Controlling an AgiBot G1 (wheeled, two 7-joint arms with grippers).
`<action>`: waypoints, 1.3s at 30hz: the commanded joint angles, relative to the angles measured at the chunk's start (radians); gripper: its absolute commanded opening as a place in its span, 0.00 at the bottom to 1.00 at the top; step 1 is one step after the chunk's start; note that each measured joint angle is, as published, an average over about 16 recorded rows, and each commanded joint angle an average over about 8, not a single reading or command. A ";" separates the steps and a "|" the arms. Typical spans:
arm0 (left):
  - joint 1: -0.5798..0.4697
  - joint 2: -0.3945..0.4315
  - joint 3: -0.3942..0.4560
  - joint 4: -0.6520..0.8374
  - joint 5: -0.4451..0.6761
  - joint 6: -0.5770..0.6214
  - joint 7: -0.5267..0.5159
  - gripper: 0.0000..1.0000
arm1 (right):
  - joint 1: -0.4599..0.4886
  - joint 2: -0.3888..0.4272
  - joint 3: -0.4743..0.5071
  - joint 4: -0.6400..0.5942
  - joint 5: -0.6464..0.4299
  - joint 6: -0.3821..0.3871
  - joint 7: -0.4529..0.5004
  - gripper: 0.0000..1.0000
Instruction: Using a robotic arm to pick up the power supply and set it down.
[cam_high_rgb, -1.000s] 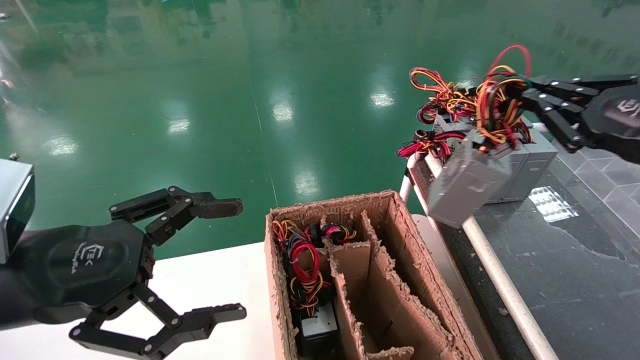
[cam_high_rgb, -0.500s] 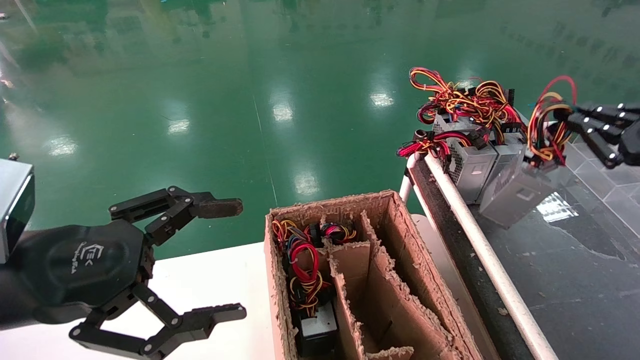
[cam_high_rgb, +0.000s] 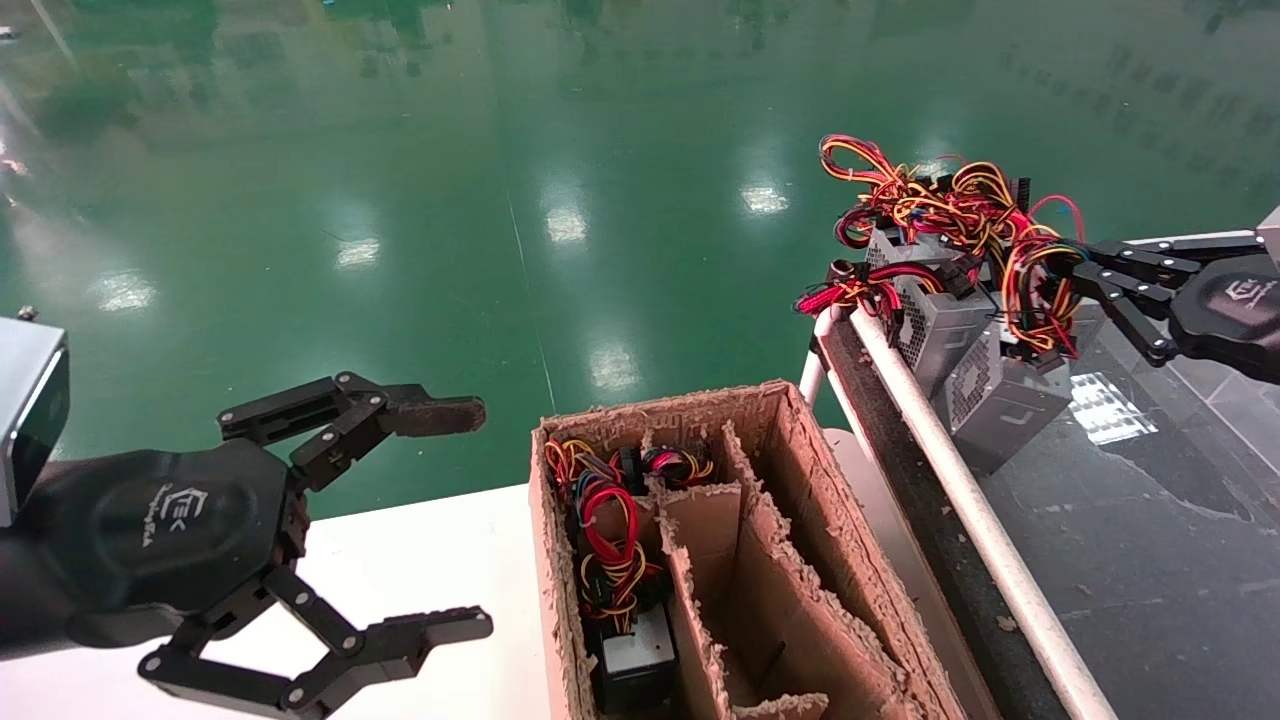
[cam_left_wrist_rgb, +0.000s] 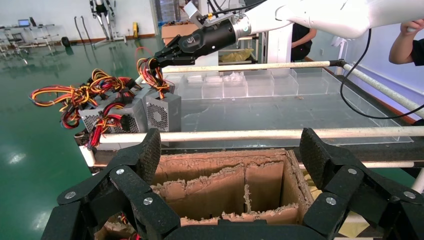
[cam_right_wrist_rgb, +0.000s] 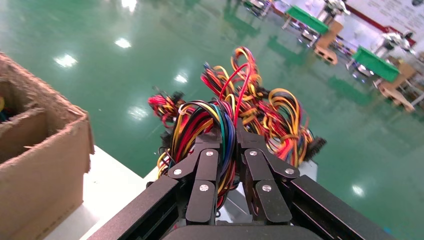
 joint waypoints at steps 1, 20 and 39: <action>0.000 0.000 0.000 0.000 0.000 0.000 0.000 1.00 | 0.009 -0.005 0.000 -0.013 0.004 -0.019 -0.019 0.00; 0.000 0.000 0.000 0.000 0.000 0.000 0.000 1.00 | 0.074 -0.086 -0.035 -0.095 -0.049 0.019 -0.058 0.74; 0.000 0.000 0.000 0.000 0.000 0.000 0.000 1.00 | 0.086 -0.093 -0.059 -0.098 -0.089 0.044 -0.049 1.00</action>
